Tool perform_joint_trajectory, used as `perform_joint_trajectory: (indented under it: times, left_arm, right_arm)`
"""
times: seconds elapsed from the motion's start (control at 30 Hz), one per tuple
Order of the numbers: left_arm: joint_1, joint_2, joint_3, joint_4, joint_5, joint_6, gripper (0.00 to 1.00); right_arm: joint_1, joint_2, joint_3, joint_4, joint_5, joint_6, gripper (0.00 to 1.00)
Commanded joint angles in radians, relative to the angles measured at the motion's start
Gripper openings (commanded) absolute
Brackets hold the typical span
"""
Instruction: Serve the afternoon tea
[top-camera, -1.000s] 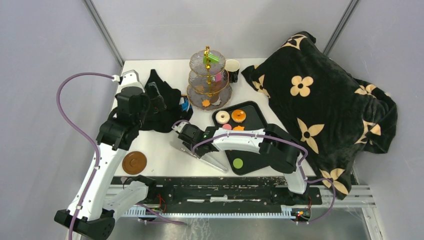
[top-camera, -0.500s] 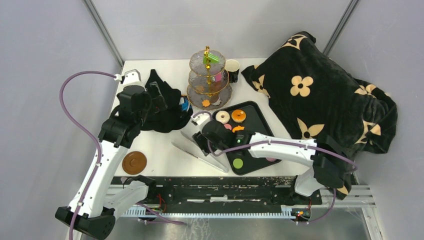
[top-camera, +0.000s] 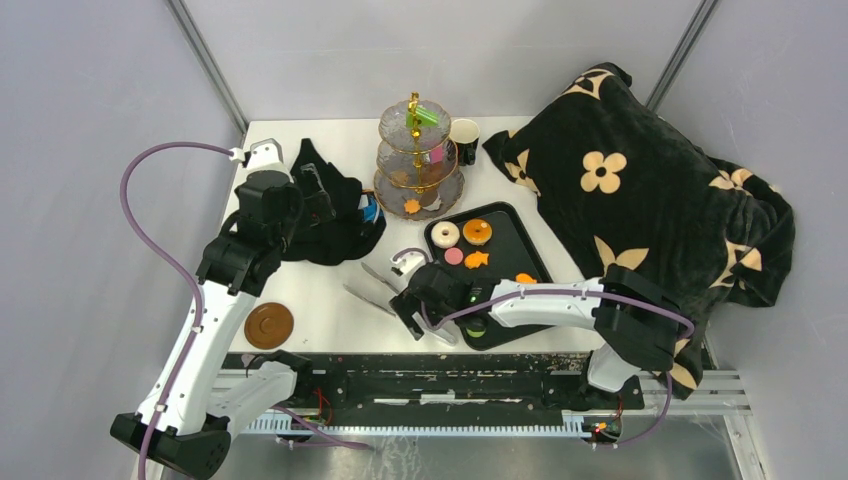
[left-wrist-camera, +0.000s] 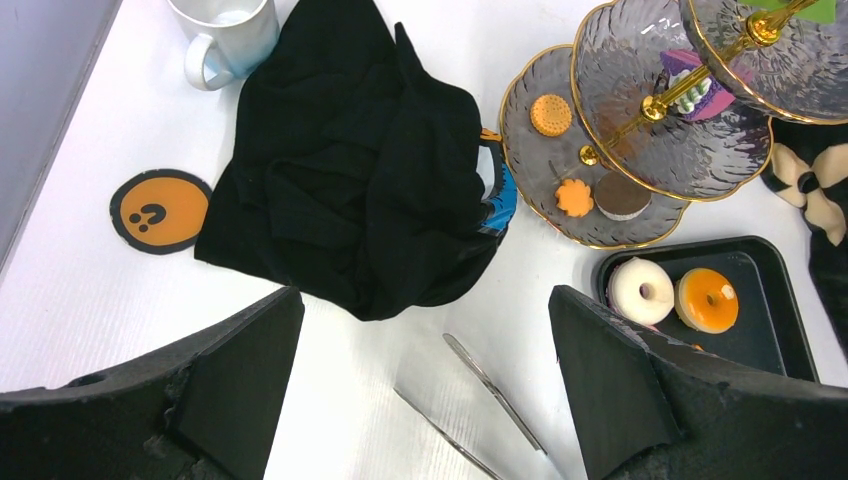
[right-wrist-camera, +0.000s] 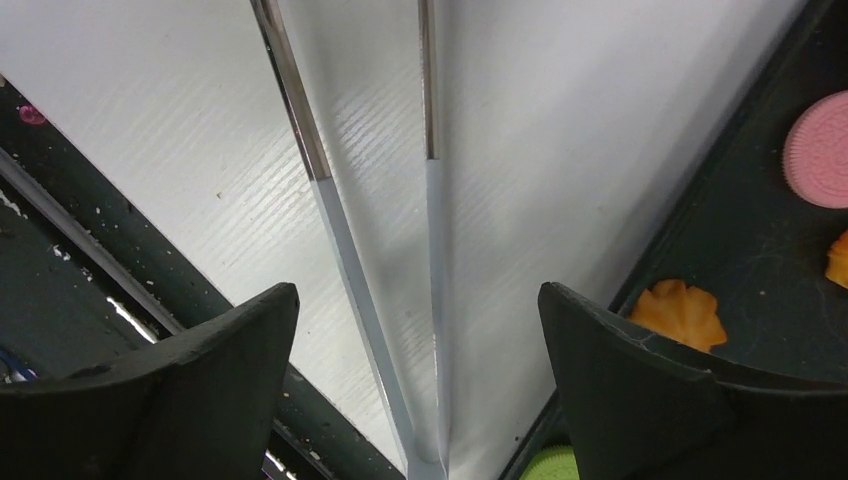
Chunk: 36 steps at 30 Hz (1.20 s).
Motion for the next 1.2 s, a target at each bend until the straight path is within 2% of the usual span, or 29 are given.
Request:
perform_joint_trajectory:
  times: [0.0, 0.17, 0.37, 0.5, 0.6, 0.83, 0.87, 1.03, 1.17]
  left_arm:
    - [0.007, -0.011, 0.002, 0.046, 0.009, -0.002, 1.0]
    - [0.007, -0.01, -0.008, 0.052, 0.007, -0.002, 1.0]
    - [0.007, -0.006, -0.006, 0.057, -0.005, 0.013, 1.0]
    - [0.007, 0.001, -0.006, 0.063, -0.005, 0.017, 1.0]
    - [0.007, 0.005, -0.007, 0.067, 0.004, 0.011, 1.0]
    - [0.007, 0.0, -0.008, 0.071, 0.009, 0.008, 1.0]
    - [0.007, -0.002, -0.007, 0.071, 0.009, 0.008, 1.0]
    - [0.007, -0.007, -0.002, 0.071, 0.01, 0.008, 1.0]
    - [0.007, -0.013, -0.001, 0.071, 0.016, 0.004, 1.0]
  right_arm:
    - [0.008, 0.041, 0.006, 0.099, -0.036, -0.02, 0.97]
    - [0.009, 0.133, 0.049, 0.124, -0.047, -0.036, 0.94]
    - [0.017, 0.21, -0.014, 0.235, -0.038, 0.015, 0.87]
    - [0.027, 0.226, -0.005, 0.215, 0.039, 0.03, 0.78]
    - [0.027, 0.213, 0.008, 0.196, 0.081, 0.022, 0.61]
    - [0.027, 0.13, 0.067, 0.059, 0.071, -0.001, 0.07]
    - [0.026, 0.108, 0.077, 0.023, 0.071, -0.002, 0.02]
    - [0.02, -0.035, 0.17, -0.172, 0.1, -0.008, 0.01]
    - [-0.062, -0.131, 0.247, -0.37, 0.09, 0.03, 0.01]
